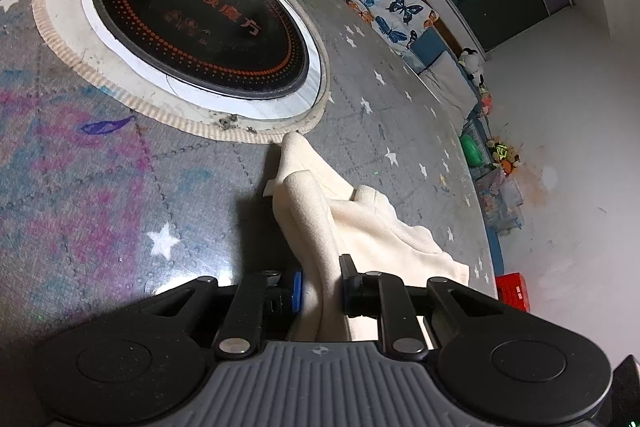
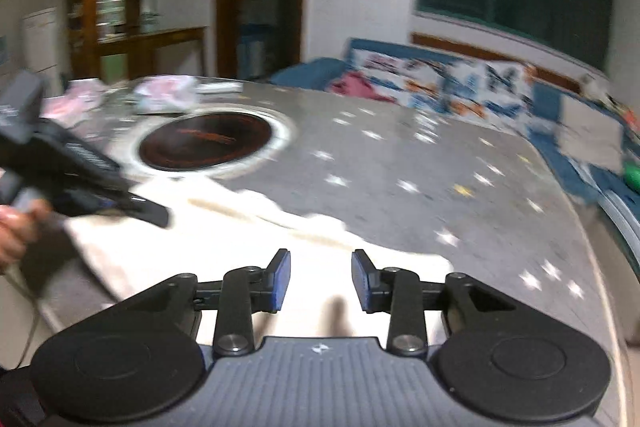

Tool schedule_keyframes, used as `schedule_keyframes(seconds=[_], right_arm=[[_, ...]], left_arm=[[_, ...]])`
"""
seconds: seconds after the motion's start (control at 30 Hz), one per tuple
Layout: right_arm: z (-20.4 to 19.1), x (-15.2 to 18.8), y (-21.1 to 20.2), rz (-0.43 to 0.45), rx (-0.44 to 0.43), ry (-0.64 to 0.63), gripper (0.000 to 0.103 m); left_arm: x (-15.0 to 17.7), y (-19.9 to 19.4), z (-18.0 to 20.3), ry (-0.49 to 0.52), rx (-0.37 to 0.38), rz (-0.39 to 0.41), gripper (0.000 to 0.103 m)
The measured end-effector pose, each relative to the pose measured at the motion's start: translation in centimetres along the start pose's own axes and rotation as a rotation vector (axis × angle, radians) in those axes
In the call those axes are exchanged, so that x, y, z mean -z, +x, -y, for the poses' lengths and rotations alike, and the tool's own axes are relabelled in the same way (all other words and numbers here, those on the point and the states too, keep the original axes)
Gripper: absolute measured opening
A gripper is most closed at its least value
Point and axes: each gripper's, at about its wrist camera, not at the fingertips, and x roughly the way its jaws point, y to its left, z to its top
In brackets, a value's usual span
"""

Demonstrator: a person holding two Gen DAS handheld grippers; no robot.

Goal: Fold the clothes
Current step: 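Hold the sweatshirt edge with the left gripper, right gripper open above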

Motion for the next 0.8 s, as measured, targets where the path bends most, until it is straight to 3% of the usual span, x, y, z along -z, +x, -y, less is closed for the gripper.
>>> schedule_keyframes(seconds=[0.3,0.8], right_arm=[[4.4,2.2,0.8,-0.052,0.08,0.132,0.033],[4.9,2.7,1.8,-0.082,0.058,0.173,0.033]], left_arm=[[0.0,0.1,-0.1,0.002,0.001,0.003,0.02],[0.1,0.1,0.0,0.01,-0.003,0.008,0.02]])
